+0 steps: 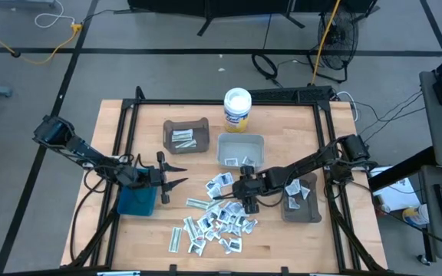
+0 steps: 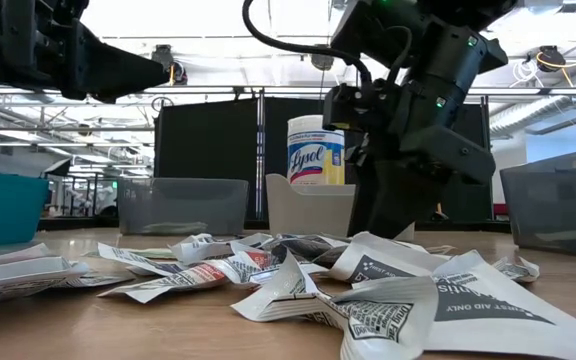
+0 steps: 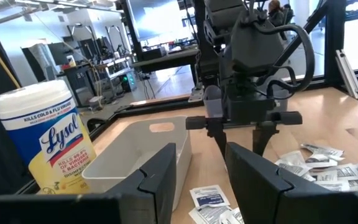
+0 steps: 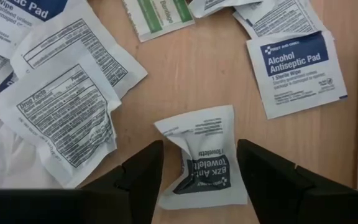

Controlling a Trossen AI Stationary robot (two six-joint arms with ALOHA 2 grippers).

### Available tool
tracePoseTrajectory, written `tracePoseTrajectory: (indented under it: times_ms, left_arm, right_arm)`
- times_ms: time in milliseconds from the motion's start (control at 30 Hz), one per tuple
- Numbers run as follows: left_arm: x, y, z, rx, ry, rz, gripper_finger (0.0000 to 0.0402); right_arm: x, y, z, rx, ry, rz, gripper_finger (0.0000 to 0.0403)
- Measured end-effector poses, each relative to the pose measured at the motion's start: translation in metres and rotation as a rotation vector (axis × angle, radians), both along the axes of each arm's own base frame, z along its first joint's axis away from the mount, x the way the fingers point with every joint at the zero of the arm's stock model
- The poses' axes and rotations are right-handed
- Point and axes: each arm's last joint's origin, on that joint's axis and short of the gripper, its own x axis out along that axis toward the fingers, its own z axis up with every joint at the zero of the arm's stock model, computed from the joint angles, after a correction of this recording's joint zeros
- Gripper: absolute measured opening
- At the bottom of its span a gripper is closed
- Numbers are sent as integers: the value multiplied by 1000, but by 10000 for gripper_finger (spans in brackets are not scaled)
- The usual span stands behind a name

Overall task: Pick & Place First Aid Supplies
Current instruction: Put the gray towelette pack into the gray bin

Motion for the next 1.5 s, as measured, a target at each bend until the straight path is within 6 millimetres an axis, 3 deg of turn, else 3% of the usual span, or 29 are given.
tracePoseTrajectory:
  times_ms: [467,933,1500]
  left_arm:
    - [0,0,0,-1,1,-1,145]
    - [0,0,0,-9,0,-1,145]
    - [0,0,-1,-8,7,-5,145]
  right_arm:
    - [-3,0,-1,21,30,-10,95]
    - [-7,-1,5,22,38,-10,79]
    - [-18,-12,67,-8,-154,21,75]
